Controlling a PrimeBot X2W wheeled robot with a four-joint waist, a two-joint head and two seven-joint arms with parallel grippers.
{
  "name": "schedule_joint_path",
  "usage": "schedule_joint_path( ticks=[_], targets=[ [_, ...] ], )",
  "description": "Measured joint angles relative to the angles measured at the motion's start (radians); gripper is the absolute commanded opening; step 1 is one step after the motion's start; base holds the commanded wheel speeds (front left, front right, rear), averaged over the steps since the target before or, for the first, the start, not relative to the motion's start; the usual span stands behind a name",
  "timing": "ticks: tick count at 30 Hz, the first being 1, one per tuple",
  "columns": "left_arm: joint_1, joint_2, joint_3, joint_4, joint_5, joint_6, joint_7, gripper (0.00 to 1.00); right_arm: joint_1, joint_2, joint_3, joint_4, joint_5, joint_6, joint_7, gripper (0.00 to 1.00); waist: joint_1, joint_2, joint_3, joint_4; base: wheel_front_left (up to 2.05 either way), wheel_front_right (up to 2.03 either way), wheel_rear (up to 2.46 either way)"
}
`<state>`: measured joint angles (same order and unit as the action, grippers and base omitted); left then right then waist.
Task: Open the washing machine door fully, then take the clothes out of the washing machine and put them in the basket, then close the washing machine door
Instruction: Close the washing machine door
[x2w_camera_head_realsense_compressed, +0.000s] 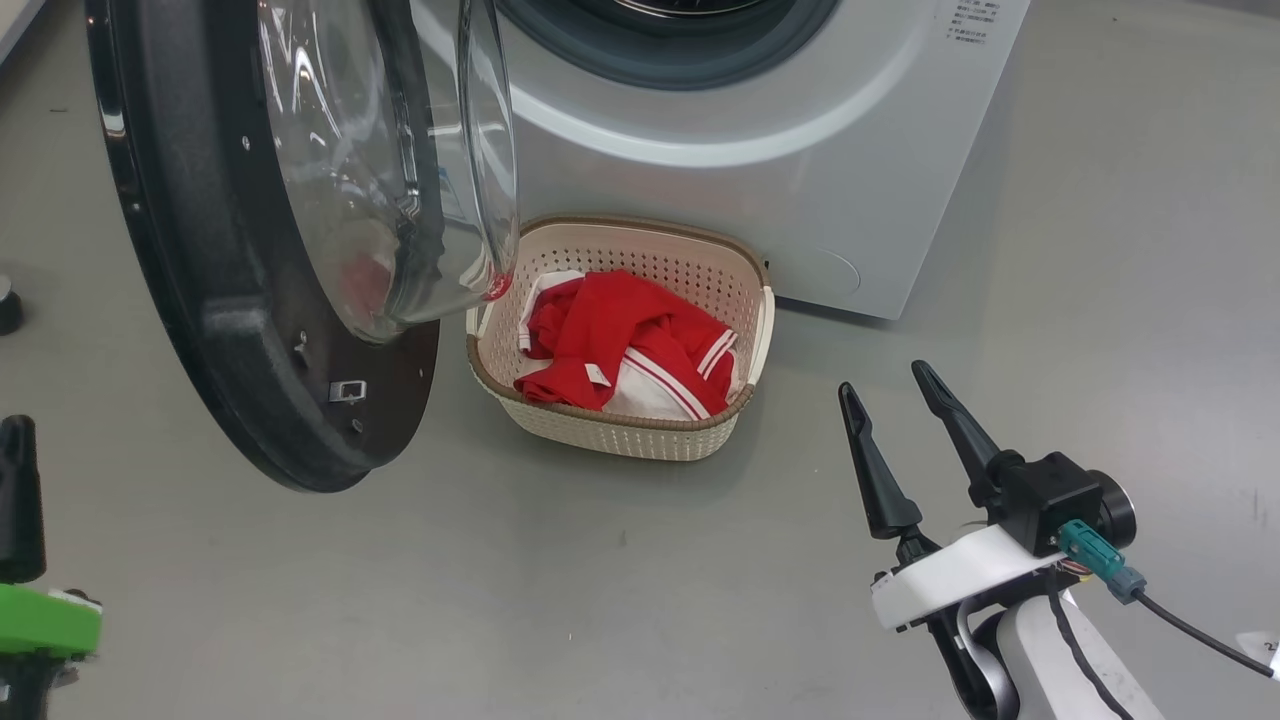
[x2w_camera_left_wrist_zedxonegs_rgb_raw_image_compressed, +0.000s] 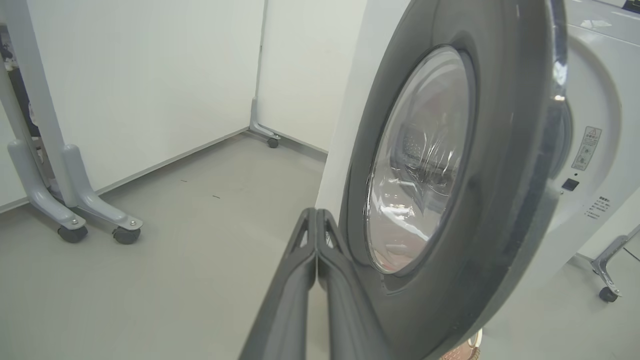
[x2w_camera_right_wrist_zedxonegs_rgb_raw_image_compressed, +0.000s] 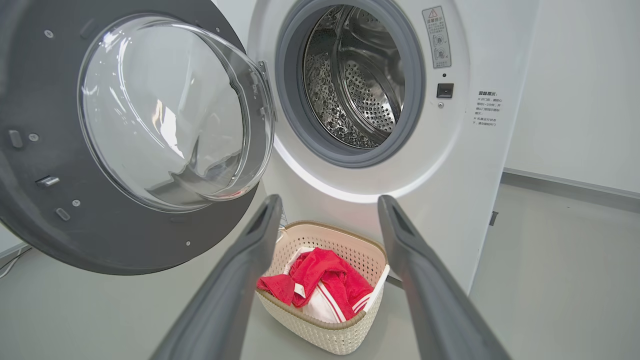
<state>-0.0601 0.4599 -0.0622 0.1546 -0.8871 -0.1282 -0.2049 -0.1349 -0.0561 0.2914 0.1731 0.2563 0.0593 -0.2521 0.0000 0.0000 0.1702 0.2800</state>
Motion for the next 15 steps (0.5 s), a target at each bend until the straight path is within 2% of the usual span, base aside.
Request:
schedule_joint_path(
  ticks=[4,8,12,15],
  targets=[
    [-0.031,-0.023,0.047,0.004,-0.19,0.0,0.072,0.0,0.0,0.0,0.007,0.002,0.0,0.0,0.0,1.0,0.0,0.0,-0.003,-0.003,0.0,0.0,0.0],
    [-0.074,-0.1,0.123,0.013,-0.433,0.0,0.153,0.0,0.0,0.0,0.018,0.002,0.004,0.0,0.0,1.0,0.0,0.0,-0.003,-0.008,0.0,0.0,0.0],
    [-0.102,-0.132,0.176,0.036,-0.602,0.001,0.248,0.0,0.0,0.0,0.021,0.002,0.007,0.0,0.0,1.0,0.0,0.0,0.004,-0.018,0.0,0.0,0.0],
    [-0.126,-0.164,0.209,0.043,-0.723,0.028,0.309,0.0,0.0,0.0,0.021,0.002,0.007,0.0,0.0,1.0,0.0,0.0,0.008,-0.026,0.0,0.0,0.0]
  ],
)
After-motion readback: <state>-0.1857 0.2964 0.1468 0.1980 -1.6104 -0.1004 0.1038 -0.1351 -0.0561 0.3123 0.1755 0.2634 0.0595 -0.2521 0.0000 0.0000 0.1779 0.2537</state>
